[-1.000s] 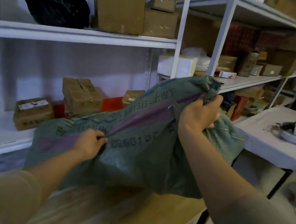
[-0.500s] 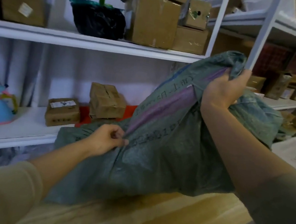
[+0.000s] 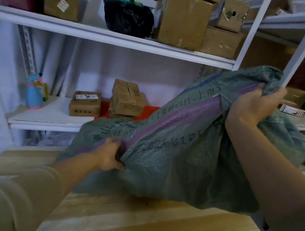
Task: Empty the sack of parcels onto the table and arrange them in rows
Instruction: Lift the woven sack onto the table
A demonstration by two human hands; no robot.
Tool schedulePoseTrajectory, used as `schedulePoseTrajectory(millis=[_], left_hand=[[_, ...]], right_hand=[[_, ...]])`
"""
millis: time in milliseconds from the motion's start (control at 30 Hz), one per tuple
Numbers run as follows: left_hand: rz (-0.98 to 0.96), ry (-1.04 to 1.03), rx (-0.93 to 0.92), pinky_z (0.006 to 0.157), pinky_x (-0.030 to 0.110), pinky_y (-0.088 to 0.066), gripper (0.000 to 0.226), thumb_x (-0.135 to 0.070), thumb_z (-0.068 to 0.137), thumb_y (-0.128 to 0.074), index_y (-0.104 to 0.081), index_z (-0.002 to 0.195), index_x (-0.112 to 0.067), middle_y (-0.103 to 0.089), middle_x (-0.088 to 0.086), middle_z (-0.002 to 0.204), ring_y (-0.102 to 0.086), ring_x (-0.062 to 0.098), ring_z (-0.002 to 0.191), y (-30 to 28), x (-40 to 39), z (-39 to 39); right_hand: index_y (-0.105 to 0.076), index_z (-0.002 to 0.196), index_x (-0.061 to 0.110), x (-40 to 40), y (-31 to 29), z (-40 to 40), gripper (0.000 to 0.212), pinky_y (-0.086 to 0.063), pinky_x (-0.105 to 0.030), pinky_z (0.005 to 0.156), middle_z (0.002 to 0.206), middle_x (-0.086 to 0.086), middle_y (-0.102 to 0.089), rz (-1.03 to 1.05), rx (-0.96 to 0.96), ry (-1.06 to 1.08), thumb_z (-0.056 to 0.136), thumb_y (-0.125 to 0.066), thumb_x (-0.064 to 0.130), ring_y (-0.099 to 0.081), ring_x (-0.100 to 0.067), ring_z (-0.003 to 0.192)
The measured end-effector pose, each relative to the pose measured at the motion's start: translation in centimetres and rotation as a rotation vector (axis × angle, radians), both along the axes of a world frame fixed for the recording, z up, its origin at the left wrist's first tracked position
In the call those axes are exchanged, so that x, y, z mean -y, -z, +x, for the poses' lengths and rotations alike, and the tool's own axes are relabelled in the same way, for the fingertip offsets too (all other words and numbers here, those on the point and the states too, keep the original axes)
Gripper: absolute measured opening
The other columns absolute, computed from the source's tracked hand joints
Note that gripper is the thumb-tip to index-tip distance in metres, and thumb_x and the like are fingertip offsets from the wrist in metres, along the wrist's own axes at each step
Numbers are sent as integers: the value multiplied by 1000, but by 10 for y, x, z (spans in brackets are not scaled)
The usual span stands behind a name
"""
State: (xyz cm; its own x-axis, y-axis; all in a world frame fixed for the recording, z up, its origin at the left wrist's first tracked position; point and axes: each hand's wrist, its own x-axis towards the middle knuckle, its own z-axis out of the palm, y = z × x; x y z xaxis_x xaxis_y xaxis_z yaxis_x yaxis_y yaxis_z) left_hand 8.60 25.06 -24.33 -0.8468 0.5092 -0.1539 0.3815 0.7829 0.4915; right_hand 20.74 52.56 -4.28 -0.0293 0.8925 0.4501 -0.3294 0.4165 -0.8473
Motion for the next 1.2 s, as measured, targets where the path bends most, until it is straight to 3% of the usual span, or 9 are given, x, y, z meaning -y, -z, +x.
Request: schedulePoseTrajectory(millis=[67, 200, 400, 500, 633, 733, 867, 1033, 1200], left_hand=[[34, 70, 49, 91, 35, -53, 35, -26, 78, -77, -64, 110, -18, -65, 6, 115, -64, 23, 101, 0, -1, 7], [204, 97, 268, 58, 27, -51, 7, -4, 91, -59, -62, 94, -10, -63, 1, 77, -59, 14, 57, -16, -15, 38], [277, 73, 491, 57, 29, -42, 27, 1, 90, -52, -51, 64, -9, -50, 0, 47, -48, 15, 45, -32, -28, 71], [134, 189, 542, 78, 27, -51, 9, -10, 85, -65, -64, 93, -7, -68, 5, 80, -63, 12, 69, -41, -12, 74], [183, -10, 363, 101, 45, -50, 74, -26, 61, -78, -52, 129, -16, -63, 10, 119, -63, 23, 107, -33, 15, 52], [47, -4, 47, 115, 46, -34, 117, -61, 57, -76, -22, 155, -26, -30, 6, 150, -35, 28, 139, -20, 13, 42], [-15, 23, -127, 114, 41, -37, 62, -32, 86, -71, -43, 141, -28, -22, 5, 154, -42, 29, 134, -9, -10, 50], [-65, -42, -146, 108, 45, -42, 100, -35, 77, -77, -13, 154, -31, -18, 6, 151, -40, 33, 134, -11, -15, 43], [-308, 72, -425, 122, 47, -15, 63, -49, 89, -60, -44, 143, -23, -12, 5, 163, -14, 31, 148, -22, -20, 43]], right_hand=[[-51, 125, 6, -5, 4, 2, 25, -42, -28, 99, 114, 1, -59, -7, -13, -2, 101, -41, 9, -57, -15, 110], [-52, 125, 3, -17, 7, 8, 27, -44, -27, 97, 111, 0, -57, 5, -25, -6, 102, -40, 11, -57, -14, 107], [-50, 122, 1, -27, 6, 17, 24, -41, -13, 87, 107, 0, -52, 35, -16, -34, 102, -39, 9, -54, -10, 101], [-50, 117, 4, -27, 9, 21, 20, -40, -7, 82, 108, -1, -53, 19, -10, -48, 102, -38, 7, -54, -11, 102], [-49, 127, 4, -22, 9, 27, 28, -42, -18, 95, 119, -4, -56, 10, -28, -67, 101, -39, 7, -56, -14, 112], [-41, 138, 1, -17, 4, 30, 35, -30, -2, 84, 112, 6, -44, -22, -45, -129, 103, -38, 5, -44, -3, 106], [-48, 124, 4, -11, -3, 33, 22, -38, -2, 70, 94, 14, -47, -53, -61, -151, 104, -39, 7, -50, -2, 90], [-50, 118, 3, -11, -9, 38, 19, -37, -10, 75, 96, 8, -50, -60, -90, -171, 104, -40, 10, -52, -7, 93], [-51, 109, 6, -1, -19, 39, 11, -41, -4, 73, 86, 15, -44, -26, -100, -207, 103, -41, 9, -47, 4, 75]])
